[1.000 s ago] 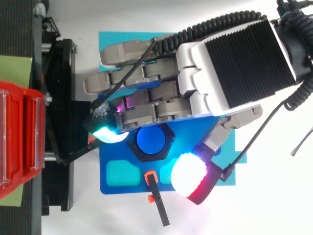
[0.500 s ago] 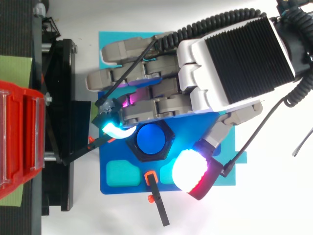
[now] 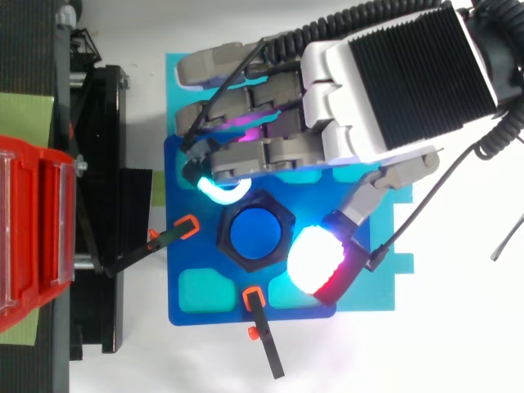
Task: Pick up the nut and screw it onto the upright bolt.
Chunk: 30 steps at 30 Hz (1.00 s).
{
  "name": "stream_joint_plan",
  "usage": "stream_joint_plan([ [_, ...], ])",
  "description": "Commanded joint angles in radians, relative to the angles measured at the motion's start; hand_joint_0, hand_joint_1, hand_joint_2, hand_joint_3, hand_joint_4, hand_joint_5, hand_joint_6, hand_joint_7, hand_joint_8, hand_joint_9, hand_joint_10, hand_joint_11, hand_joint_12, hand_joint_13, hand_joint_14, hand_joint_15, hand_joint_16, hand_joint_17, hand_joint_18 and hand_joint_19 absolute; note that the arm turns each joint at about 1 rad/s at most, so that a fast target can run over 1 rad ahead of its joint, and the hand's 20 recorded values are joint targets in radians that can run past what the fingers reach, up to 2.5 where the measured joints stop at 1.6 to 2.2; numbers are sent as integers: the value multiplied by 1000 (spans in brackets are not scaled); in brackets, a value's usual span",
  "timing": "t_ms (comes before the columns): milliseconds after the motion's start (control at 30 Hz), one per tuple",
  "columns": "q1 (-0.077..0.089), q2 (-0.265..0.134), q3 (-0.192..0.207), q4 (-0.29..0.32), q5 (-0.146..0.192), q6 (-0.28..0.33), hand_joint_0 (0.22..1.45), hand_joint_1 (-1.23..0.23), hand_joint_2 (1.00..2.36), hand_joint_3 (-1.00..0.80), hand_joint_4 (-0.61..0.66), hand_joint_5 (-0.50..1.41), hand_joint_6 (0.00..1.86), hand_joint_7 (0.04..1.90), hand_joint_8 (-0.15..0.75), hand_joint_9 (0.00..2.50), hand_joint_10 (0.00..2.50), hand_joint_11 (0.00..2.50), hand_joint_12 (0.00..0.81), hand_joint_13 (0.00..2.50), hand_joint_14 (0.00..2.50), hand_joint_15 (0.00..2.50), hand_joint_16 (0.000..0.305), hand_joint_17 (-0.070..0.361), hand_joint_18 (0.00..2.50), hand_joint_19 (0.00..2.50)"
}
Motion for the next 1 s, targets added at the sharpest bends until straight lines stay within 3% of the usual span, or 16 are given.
stream_joint_plan([
  [0,-10,0,0,0,-7,-7,533,-244,1000,-500,93,69,569,1400,233,1141,0,0,184,744,0,0,12,27,349,0],
  [200,-27,1,0,-6,-24,-7,536,-216,1000,-500,82,79,591,1342,207,1304,0,0,153,846,0,0,8,17,471,0],
  [367,-41,1,0,-3,-41,-8,529,-185,1000,-500,116,73,501,1495,221,1231,0,0,182,736,0,0,12,27,363,0],
  [567,-48,1,1,5,-50,-8,519,-160,1000,-500,242,-11,505,1146,233,1082,0,0,224,628,0,0,18,42,214,0],
  [733,-48,1,32,-5,-59,-8,508,-139,1000,-500,225,-73,503,818,221,932,0,0,252,517,0,0,23,53,129,0],
  [967,-37,0,44,-3,-62,-7,498,-115,1000,-500,200,-100,502,676,204,774,0,0,271,412,0,0,27,61,26,0],
])
